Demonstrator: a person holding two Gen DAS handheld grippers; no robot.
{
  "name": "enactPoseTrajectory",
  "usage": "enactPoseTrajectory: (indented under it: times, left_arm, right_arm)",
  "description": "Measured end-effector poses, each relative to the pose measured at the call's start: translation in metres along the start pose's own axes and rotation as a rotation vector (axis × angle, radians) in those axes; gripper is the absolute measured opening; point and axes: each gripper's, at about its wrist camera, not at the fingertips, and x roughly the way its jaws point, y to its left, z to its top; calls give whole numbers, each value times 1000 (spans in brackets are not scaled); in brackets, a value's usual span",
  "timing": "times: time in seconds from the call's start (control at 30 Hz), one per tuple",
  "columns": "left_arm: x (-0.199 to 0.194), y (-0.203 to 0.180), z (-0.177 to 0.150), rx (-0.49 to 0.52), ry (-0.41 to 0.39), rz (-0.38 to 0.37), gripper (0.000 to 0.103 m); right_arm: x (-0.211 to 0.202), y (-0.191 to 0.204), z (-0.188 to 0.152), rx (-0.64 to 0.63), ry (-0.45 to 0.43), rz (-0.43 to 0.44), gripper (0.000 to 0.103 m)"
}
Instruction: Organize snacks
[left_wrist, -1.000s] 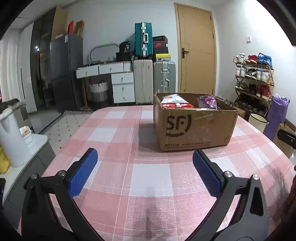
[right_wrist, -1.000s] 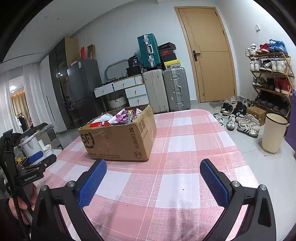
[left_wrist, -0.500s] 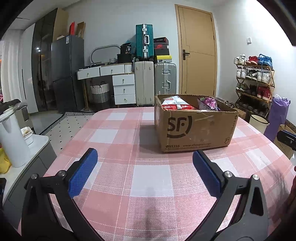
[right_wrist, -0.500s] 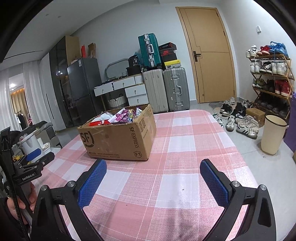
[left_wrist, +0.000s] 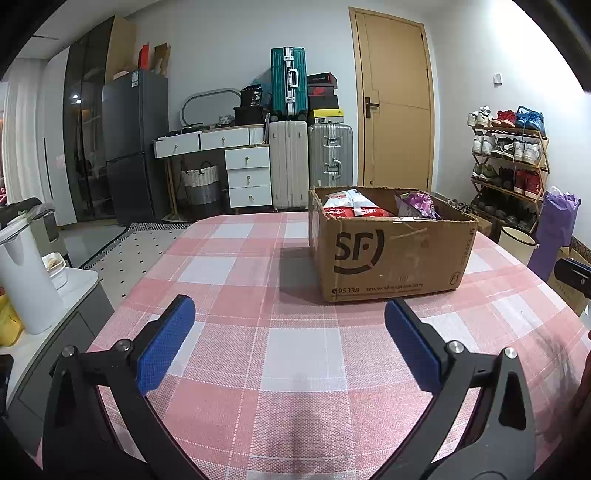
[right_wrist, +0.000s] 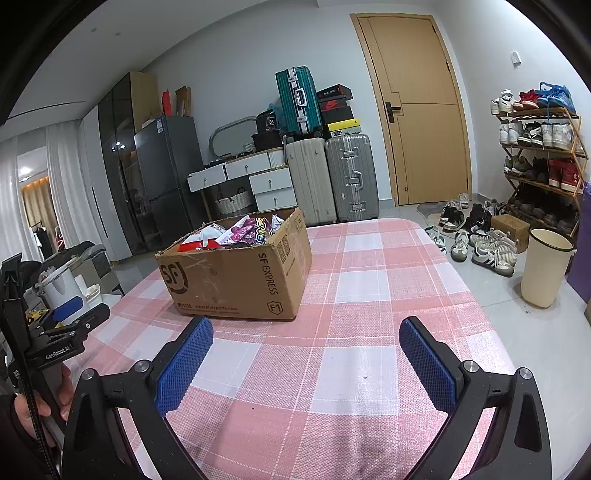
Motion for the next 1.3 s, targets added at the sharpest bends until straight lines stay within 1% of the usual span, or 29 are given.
enactPoseTrajectory:
  times: [0.43, 0.73, 1.3]
  left_arm:
    - [1, -1, -2, 7, 12, -1, 102]
    - [2, 0, -2, 14, 5, 3, 103]
    - [5, 2, -3, 2, 27, 11, 102]
  right_arm:
    - [0, 0, 0, 1, 0, 0, 103]
    - [0, -1, -1, 2, -1, 1, 103]
    - [0, -1, -1, 5, -1, 1, 103]
